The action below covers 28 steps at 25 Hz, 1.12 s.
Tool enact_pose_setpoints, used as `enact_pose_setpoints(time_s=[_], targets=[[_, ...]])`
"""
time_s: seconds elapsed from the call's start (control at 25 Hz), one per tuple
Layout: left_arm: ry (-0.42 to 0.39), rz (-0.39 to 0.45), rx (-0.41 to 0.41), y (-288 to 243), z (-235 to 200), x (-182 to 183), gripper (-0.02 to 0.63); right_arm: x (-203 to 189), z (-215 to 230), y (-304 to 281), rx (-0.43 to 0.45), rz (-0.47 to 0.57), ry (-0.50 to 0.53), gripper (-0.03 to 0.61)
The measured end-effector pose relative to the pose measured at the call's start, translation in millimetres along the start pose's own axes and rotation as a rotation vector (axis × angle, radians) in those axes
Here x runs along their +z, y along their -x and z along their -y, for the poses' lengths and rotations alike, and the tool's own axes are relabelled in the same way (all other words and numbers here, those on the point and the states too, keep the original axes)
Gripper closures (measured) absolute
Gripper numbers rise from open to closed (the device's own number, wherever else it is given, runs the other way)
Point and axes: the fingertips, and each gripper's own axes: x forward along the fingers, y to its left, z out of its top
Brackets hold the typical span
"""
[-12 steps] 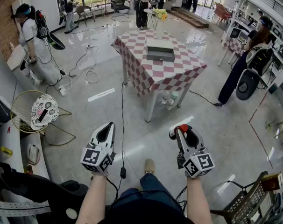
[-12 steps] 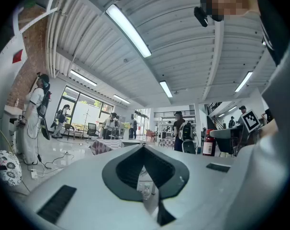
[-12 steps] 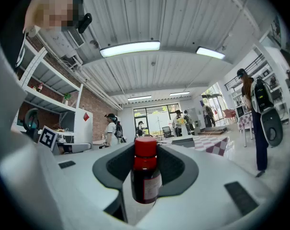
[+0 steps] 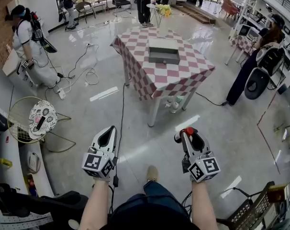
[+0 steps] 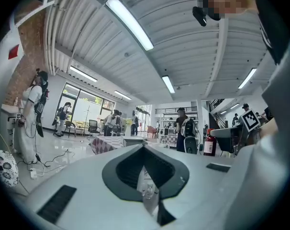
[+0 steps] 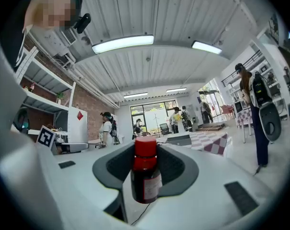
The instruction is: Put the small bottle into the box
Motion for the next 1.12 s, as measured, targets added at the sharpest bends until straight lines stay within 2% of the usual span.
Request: enact_pose_setpoints(time_s=[0.28,0.76,1.12], targets=[[0.036,-0.005,0.023,-49.6,-16.5,-0.9,0.614,5.8,29.0,-43.0,0.028,-0.004,-0.025,0.436],[0.018,0.031,0.049,-137.5,-12.7,13.0,0.614,21.0,94.5,-104.3,0.089,0.000,-0.027,0.436],[0.014,0.033,0.052,-182.1,-14.9,12.0,0.614,19.4,120.4,-139.1,0.124,-0.013,-0.024,0.436]])
